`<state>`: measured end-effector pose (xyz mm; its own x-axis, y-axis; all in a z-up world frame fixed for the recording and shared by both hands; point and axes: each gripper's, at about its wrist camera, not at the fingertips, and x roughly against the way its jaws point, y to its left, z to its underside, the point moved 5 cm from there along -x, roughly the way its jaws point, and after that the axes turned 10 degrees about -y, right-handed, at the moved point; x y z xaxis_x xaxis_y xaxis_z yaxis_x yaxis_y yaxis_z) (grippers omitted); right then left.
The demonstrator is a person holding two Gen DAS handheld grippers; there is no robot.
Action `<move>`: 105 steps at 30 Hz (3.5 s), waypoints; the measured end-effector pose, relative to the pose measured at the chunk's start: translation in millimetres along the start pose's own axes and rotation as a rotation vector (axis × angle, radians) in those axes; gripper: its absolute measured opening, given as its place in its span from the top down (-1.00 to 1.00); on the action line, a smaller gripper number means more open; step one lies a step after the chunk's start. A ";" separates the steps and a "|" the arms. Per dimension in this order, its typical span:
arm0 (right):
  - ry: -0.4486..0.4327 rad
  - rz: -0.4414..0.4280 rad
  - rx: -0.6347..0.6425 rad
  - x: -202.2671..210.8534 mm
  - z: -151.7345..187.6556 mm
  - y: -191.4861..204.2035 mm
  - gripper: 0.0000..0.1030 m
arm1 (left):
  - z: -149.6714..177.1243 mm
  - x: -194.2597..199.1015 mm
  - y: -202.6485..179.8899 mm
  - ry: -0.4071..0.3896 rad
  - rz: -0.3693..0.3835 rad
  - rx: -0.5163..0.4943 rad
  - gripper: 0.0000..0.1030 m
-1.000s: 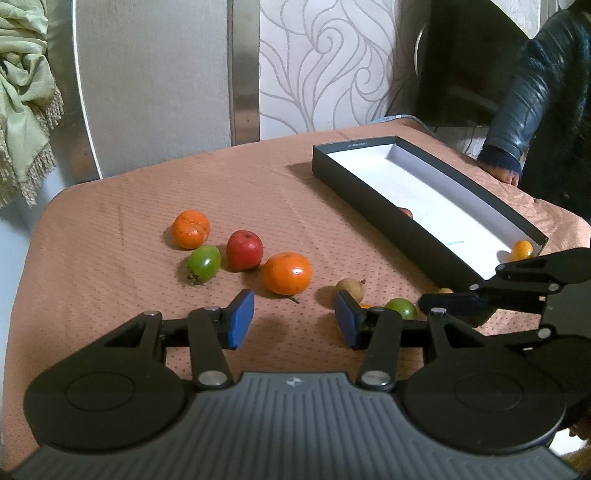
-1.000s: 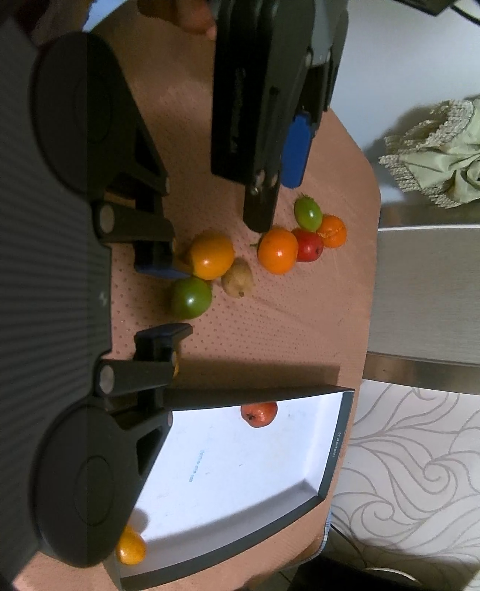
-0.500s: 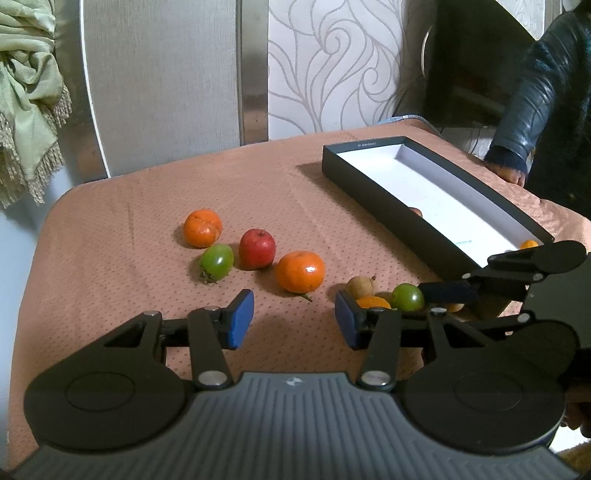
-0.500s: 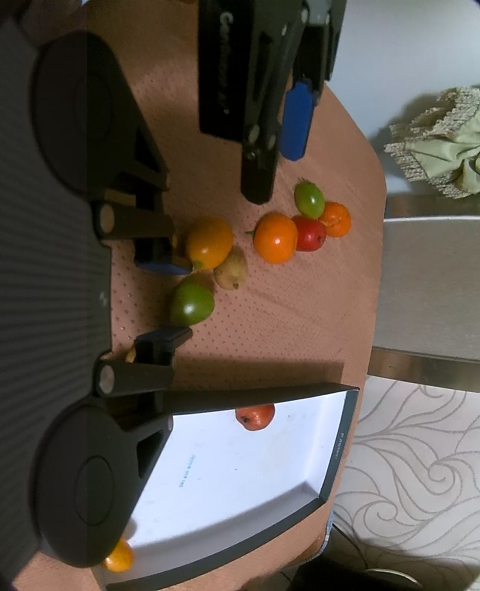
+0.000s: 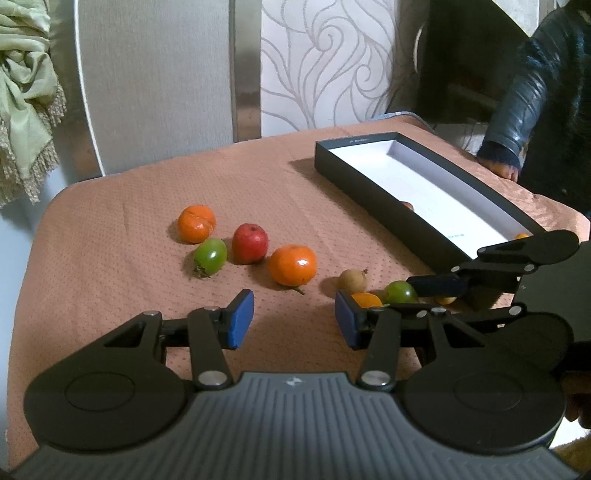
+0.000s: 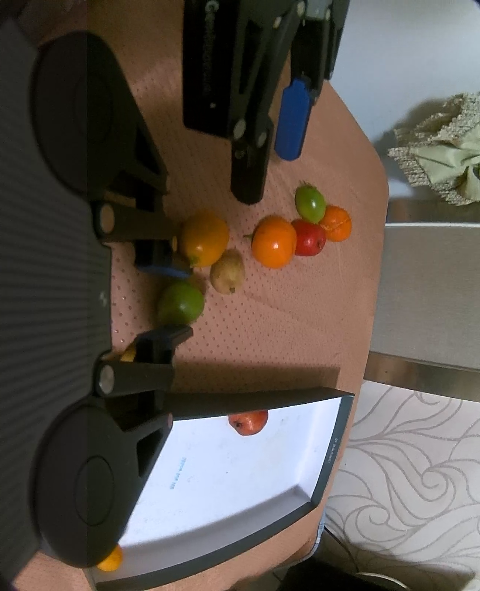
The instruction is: Organize fruits
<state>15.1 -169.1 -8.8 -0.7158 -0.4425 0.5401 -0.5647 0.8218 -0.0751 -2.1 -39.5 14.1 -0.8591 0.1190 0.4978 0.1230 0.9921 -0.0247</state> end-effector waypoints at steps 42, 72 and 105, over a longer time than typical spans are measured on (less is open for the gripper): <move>-0.026 0.020 -0.084 59.4 17.9 -21.3 0.43 | 15.8 -31.4 -38.7 0.074 0.096 0.018 0.00; -0.039 -0.005 -0.083 56.4 14.8 -17.4 0.43 | 15.9 -30.6 -31.5 0.077 0.097 0.034 0.24; -0.079 -0.079 -0.073 55.0 2.3 -6.4 0.43 | 4.5 -14.8 14.1 0.038 -0.082 0.092 0.24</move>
<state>-21.6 -199.5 19.5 -0.7023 -0.5311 0.4740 -0.5911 0.8061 0.0274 10.2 -27.0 2.5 -0.8446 0.0376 0.5341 0.0055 0.9981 -0.0616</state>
